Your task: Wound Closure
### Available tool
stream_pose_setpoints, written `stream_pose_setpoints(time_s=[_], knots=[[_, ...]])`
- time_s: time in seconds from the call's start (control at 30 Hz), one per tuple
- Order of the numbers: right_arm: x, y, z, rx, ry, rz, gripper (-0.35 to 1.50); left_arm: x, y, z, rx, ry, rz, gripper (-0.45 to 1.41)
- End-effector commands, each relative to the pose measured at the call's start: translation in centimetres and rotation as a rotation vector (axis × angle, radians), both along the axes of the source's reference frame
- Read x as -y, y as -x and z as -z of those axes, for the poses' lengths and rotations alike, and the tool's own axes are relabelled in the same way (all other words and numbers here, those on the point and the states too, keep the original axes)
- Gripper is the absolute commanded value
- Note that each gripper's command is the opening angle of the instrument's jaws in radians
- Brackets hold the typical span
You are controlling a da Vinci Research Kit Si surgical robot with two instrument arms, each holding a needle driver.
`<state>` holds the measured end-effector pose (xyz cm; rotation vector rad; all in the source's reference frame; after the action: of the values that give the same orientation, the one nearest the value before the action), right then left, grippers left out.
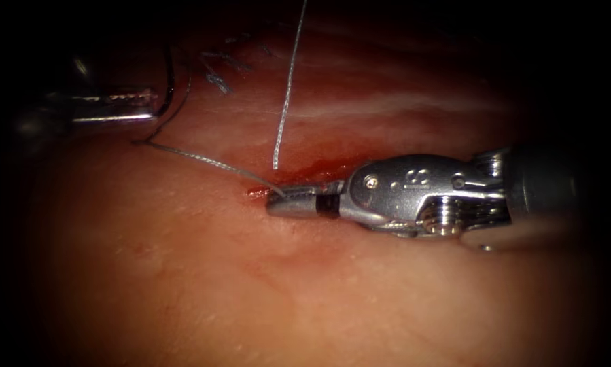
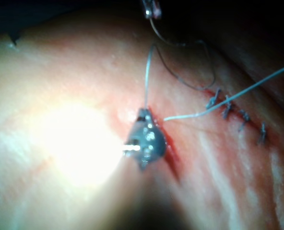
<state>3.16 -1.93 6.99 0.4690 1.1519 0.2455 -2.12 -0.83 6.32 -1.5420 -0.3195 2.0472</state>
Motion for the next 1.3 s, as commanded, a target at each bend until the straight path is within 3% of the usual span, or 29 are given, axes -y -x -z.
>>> stream_pose_setpoints(time_s=[0.03,0.1,0.3,0.43,0.53,0.6,0.63,0.7,0.9,1.0,1.07,1.3], knots=[[0.11,-0.01,0.07,-0.002,-0.004,0.016,-0.35,0.05,0.04,-0.05,0.002,-0.001,-0.002,-0.45],[0.19,0.07,0.21,-0.005,-0.002,0.036,-0.35,0.05,0.05,-0.05,0.001,-0.001,-0.001,-0.45],[0.5,0.54,0.98,-0.013,-0.007,0.087,-0.35,0.07,0.08,-0.05,0.004,-0.001,-0.004,-0.45],[0.53,0.57,1.41,-0.022,0.004,0.093,-0.35,0.08,0.08,-0.05,0.006,-0.001,-0.006,-0.45],[0.5,0.48,1.5,-0.026,0.009,0.09,-0.35,0.08,0.08,-0.05,0.006,-0.001,-0.007,-0.45],[0.46,0.43,1.48,-0.019,0.034,0.066,0.51,0.08,0.08,-0.05,0.006,-0.001,-0.007,-0.45],[0.42,0.42,1.4,0.004,0.08,0.017,1.2,0.08,0.07,-0.05,0.006,-0.001,-0.007,-0.45],[0.31,0.52,1.21,0.033,0.111,-0.046,1.47,0.08,0.07,-0.05,0.007,-0.001,-0.008,-0.45],[0.23,0.84,0.98,0.034,0.125,-0.056,1.45,0.08,0.05,-0.09,0.007,0.002,-0.01,-0.45],[0.21,0.86,0.86,0.035,0.128,-0.055,1.42,0.09,0.05,-0.1,0.004,0.002,-0.011,-0.45],[0.16,0.71,0.65,0.043,0.135,-0.077,1.39,0.1,0.06,-0.11,0.001,0.002,-0.012,-0.45],[-0.09,0.26,0.35,0.011,0.132,-0.145,1.29,0.12,0.07,-0.13,-0.002,0.009,-0.015,-0.45]])
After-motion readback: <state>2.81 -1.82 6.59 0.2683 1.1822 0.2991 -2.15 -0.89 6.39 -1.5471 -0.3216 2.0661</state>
